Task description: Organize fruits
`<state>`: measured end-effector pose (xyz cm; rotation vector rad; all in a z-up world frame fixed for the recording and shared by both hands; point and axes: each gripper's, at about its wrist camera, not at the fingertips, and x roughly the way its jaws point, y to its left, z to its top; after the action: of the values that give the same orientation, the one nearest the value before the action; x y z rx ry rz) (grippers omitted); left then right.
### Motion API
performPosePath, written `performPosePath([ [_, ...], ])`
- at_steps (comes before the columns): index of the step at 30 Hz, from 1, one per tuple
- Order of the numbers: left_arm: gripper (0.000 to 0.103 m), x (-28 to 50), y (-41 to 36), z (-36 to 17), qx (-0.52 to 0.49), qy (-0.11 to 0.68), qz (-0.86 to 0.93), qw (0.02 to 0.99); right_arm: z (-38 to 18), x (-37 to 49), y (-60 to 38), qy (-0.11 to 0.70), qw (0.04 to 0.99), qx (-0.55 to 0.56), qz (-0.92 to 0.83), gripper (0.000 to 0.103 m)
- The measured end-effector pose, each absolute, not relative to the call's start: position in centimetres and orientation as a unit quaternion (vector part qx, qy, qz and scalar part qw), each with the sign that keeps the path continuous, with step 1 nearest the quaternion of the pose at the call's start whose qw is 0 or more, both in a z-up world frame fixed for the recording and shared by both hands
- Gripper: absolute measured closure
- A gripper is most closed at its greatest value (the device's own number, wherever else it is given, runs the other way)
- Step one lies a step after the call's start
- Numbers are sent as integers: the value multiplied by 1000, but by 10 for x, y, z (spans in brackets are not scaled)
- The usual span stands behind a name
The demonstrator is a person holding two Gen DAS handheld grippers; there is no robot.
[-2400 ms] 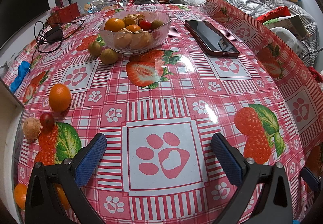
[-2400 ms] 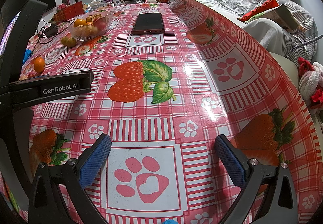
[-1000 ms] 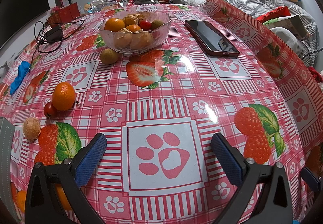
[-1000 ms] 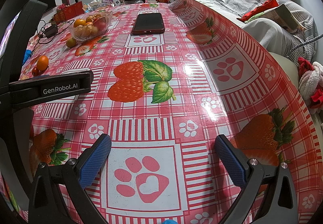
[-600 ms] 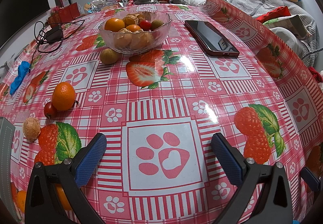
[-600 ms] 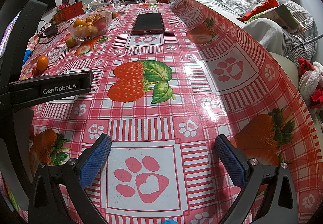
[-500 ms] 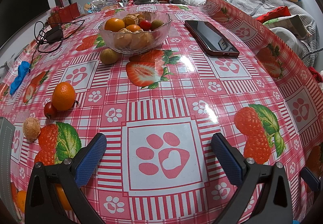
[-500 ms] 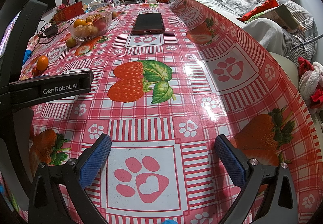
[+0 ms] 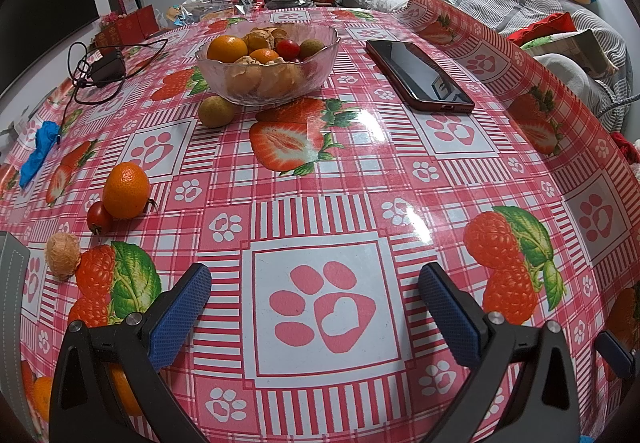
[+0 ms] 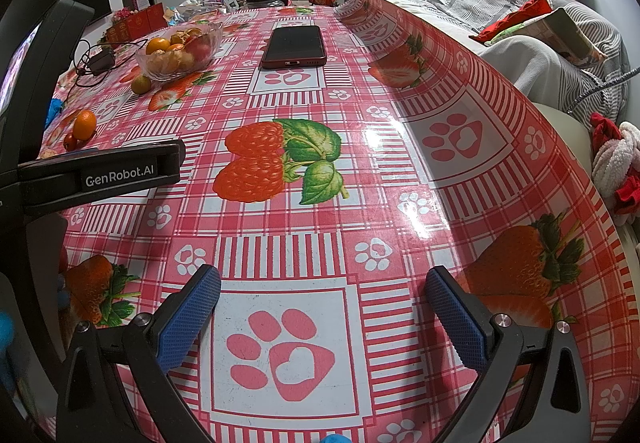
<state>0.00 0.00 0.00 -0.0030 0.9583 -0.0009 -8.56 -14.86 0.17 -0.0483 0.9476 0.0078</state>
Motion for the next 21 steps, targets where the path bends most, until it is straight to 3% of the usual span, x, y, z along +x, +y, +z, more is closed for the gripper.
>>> performPosePath([
  [10, 0, -4, 2, 4, 5, 506, -22, 862, 2, -86, -149, 456, 890, -23, 4, 0],
  [17, 0, -74, 17, 73, 15, 420, -64, 905, 2, -86, -149, 456, 890, -23, 4, 0],
  [21, 0, -118, 58, 82, 12, 407, -43, 912, 2, -86, -149, 456, 890, -23, 4, 0],
])
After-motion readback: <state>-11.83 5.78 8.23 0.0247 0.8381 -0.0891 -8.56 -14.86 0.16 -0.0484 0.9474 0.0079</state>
